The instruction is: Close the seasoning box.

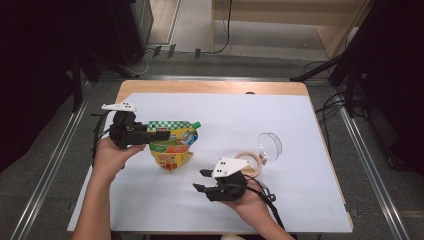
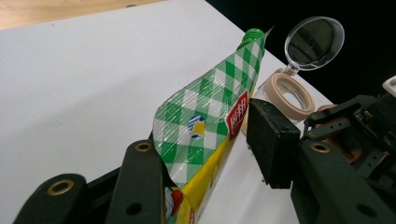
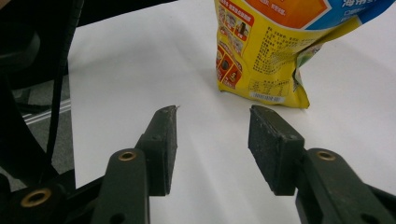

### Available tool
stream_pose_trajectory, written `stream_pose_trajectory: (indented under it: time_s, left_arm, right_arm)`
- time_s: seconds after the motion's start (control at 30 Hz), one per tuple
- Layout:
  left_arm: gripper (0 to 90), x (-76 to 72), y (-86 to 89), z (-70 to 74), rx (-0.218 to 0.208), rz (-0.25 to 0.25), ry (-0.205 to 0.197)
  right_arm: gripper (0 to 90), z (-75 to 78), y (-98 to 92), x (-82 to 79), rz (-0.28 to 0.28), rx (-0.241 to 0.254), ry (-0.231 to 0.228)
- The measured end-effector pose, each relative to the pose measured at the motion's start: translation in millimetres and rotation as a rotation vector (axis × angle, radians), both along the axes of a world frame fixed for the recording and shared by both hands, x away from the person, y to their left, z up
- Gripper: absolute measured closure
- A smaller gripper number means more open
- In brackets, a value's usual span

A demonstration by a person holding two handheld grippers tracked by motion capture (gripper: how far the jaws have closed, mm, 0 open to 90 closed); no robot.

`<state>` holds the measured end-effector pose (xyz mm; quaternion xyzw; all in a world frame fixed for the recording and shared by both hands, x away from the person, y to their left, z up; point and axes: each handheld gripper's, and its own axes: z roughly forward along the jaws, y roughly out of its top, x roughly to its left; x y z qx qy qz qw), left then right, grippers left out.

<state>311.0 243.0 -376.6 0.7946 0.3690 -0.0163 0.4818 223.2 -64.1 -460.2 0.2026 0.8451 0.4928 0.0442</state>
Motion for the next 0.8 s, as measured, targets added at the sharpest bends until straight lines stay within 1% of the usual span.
stream_pose_trajectory:
  time_s: [0.3,0.4,0.47,0.53,0.6,0.7,0.77,0.8]
  left_arm:
    - [58.2,-0.3,-1.6,18.2,0.016,0.031,-0.013]
    - [58.1,-0.5,-2.8,23.1,0.028,0.046,-0.019]
    - [58.0,-0.6,-2.8,25.9,0.025,0.049,-0.018]
    - [57.9,-1.3,-2.4,29.4,0.030,0.062,-0.027]
    - [57.8,-1.4,-1.0,32.2,0.021,0.069,-0.028]
    - [57.6,-2.7,3.5,38.0,0.009,0.111,-0.047]
    - [57.4,-3.4,7.6,41.3,0.000,0.142,-0.051]
    - [57.1,-3.5,10.1,42.0,0.002,0.151,-0.052]
  right_arm:
    - [54.5,7.1,-3.2,3.3,0.005,0.002,0.024]
    - [54.5,9.5,-5.4,3.9,0.002,0.009,0.016]
    - [54.4,10.9,-6.4,4.4,0.000,0.011,0.014]
    - [54.4,12.5,-7.6,4.7,-0.001,0.013,0.011]
    - [54.4,13.9,-8.5,5.0,-0.004,0.017,0.012]
    - [54.4,15.3,-10.1,5.9,-0.004,0.021,0.010]
    - [54.4,16.9,-11.7,6.2,-0.007,0.029,0.019]
    - [54.4,17.9,-12.6,6.9,-0.006,0.029,0.017]
